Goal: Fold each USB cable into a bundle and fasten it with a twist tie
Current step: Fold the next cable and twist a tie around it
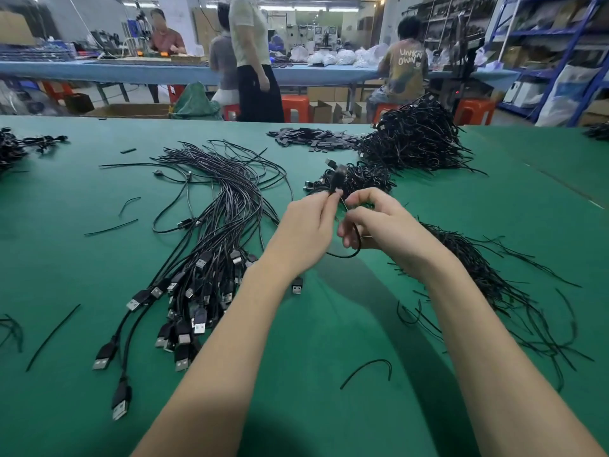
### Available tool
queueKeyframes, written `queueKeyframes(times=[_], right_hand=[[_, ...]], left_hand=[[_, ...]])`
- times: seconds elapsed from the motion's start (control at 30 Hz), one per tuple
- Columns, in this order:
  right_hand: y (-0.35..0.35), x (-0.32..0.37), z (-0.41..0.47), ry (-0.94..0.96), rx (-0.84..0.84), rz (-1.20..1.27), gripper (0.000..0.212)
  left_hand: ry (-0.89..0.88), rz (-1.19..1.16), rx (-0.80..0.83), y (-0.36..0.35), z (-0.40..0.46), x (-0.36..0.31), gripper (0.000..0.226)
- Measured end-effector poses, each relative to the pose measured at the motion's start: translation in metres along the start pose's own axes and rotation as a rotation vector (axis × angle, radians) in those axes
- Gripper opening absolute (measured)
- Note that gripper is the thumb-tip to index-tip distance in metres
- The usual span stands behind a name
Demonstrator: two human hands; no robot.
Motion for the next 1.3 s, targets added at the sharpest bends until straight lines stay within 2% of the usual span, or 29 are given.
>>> queueKeyframes(times=[0.07,0.13,0.23,0.37,0.47,0.53,0.63,0.67,0.7,0.77,0.83,0.9,0.97,1.03,1.1,1.13,1.2,1.3], right_hand=[[-0.003,-0.001,-0.003,0.001,0.107,-0.003,0.021],[-0.005,-0.001,-0.007,0.035,0.238,-0.028,0.015],[-0.011,0.001,-0.011,0.08,0.374,0.071,0.013],[-0.011,0.004,-0.009,0.16,0.372,0.107,0.02],[-0.008,0.001,-0.011,0.194,0.311,0.014,0.021],[-0.003,-0.003,-0.011,0.158,0.333,-0.071,0.028],[0.008,-0.015,-0.015,-0.081,0.512,-0.041,0.033],[0.01,-0.021,-0.017,-0.141,0.537,-0.112,0.034],[0.012,-0.026,-0.017,-0.183,0.51,-0.215,0.032],[0.019,-0.035,-0.014,-0.226,0.306,-0.306,0.022],[0.028,-0.036,-0.009,-0.218,0.105,-0.218,0.017],[0.034,-0.034,-0.006,-0.238,0.045,-0.127,0.019],[0.036,-0.033,-0.009,-0.287,0.094,-0.001,0.022],[0.036,-0.034,-0.015,-0.315,0.213,0.113,0.021],[0.037,-0.034,-0.02,-0.334,0.301,0.118,0.018],[0.038,-0.034,-0.02,-0.354,0.282,0.104,0.015],[0.041,-0.036,-0.015,-0.389,0.118,0.117,0.012],[0.043,-0.034,-0.006,-0.374,-0.216,0.312,0.013]], left_hand=[[0.11,-0.194,-0.025,-0.002,0.002,-0.001,0.034],[0.251,-0.59,0.001,-0.002,0.006,-0.005,0.039],[0.401,-1.134,0.064,0.004,0.009,-0.011,0.043],[0.454,-1.64,0.278,0.015,0.007,-0.018,0.048],[0.363,-1.828,0.356,0.03,0.011,-0.019,0.046],[0.337,-1.859,0.346,0.038,0.013,-0.017,0.044],[0.368,-1.931,0.344,0.043,0.013,-0.01,0.04],[0.377,-1.949,0.374,0.044,0.012,-0.008,0.039],[0.385,-1.92,0.407,0.046,0.011,-0.005,0.038],[0.394,-1.734,0.45,0.048,0.009,-0.002,0.04],[0.38,-1.593,0.473,0.048,0.008,0.0,0.045],[0.357,-1.623,0.503,0.048,0.007,0.003,0.045],[0.34,-1.712,0.513,0.049,0.007,0.004,0.042],[0.329,-1.789,0.462,0.049,0.008,0.005,0.038],[0.309,-1.831,0.376,0.051,0.009,0.006,0.039],[0.291,-1.803,0.362,0.052,0.009,0.007,0.041],[0.255,-1.621,0.408,0.054,0.007,0.006,0.042],[0.234,-1.156,0.565,0.048,0.001,0.0,0.037]])
Point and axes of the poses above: each hand's wrist, its own z-axis towards the middle knuckle, its own y-axis out of the back of the hand, x = y × z, the point moved 2 cm from there along z, towards the middle knuckle, and after that the axes turned 10 degrees about y, right-handed, at the moved point
